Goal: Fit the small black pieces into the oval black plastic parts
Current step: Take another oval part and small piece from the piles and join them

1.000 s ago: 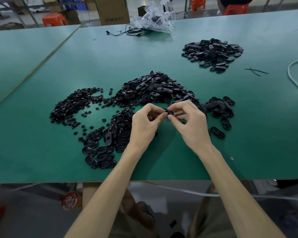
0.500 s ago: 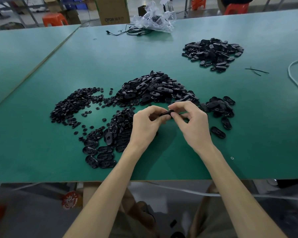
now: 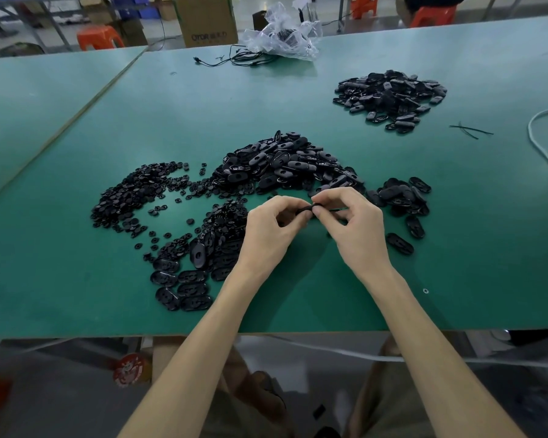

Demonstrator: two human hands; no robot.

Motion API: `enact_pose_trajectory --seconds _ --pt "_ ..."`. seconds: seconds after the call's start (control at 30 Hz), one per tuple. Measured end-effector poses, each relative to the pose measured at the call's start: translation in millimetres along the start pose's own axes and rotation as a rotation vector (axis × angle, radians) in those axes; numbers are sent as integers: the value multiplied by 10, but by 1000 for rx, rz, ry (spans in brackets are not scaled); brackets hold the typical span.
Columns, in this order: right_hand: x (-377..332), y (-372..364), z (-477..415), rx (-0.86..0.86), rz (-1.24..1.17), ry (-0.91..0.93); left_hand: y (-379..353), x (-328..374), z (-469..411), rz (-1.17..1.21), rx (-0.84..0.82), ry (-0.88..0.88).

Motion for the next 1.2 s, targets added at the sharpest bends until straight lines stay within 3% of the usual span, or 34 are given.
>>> enact_pose_trajectory --seconds 0.6,1.2 --pt "-66 -69 14 -50 18 50 -31 106 52 -169 23 -74" --pt "-88 -7 6 -13 81 93 -3 102 49 -143 41 -94"
Point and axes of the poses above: each hand's wrist, its own z-axis away from the middle knuckle, its own y-axis out of the back of the hand, x = y × z, the point moved 7 cm from there along -z, towards the middle knuckle, and after that the axes turned 6 degrees about y, right-handed, at the moved point
